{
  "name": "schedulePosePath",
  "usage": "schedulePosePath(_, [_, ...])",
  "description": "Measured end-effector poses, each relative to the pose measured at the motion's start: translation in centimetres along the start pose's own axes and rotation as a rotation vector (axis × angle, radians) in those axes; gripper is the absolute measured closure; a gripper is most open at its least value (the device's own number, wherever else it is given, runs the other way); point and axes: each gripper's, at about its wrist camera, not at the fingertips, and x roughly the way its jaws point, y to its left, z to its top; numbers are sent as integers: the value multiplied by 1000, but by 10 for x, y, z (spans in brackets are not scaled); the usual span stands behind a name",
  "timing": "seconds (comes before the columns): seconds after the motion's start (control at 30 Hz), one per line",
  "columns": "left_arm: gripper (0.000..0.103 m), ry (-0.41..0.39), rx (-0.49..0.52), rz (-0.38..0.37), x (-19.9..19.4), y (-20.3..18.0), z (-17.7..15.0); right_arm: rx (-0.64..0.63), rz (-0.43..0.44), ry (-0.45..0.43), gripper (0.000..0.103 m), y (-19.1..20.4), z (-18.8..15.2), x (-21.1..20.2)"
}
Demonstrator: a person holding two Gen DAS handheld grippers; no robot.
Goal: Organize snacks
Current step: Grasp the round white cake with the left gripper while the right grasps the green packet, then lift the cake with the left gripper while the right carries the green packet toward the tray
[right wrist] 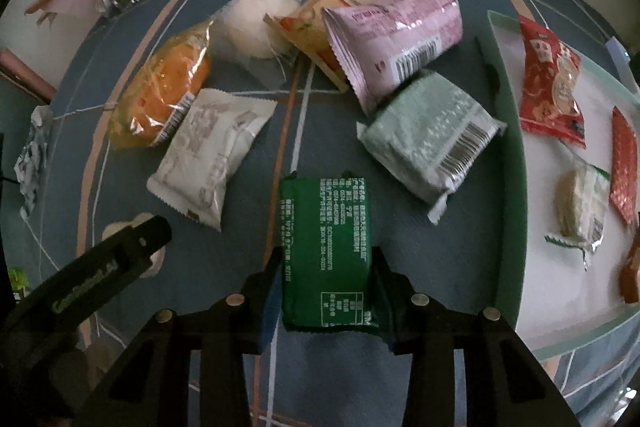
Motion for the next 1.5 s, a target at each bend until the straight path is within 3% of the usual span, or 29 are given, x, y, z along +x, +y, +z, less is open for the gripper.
schedulePosePath(0.13, [29,-17,31,5,-2,-8,-4,7,0,6,61,-3,-1,5])
schedulePosePath(0.3, [50,-38,72,-2,-10,-19,-10,14,-1,13,61,-9,-2,12])
schedulePosePath(0.57, [54,-57,53,-27,-15,-14,-16,27,7,23,61,-24,-22,10])
schedulePosePath(0.67, [64,-63,45,-68,-22,-3,-19,29,13,27,61,-27,-27,6])
schedulePosePath(0.73, [64,-53,44,-108,-21,0,-18,31,15,30,61,-29,-29,3])
schedulePosePath(1.07, [65,-77,25,-138,-31,8,-20,66,34,9,61,-54,-26,-8])
schedulePosePath(1.5, [64,-179,45,-169,-74,2,-32,77,95,-70,61,-73,-27,-51])
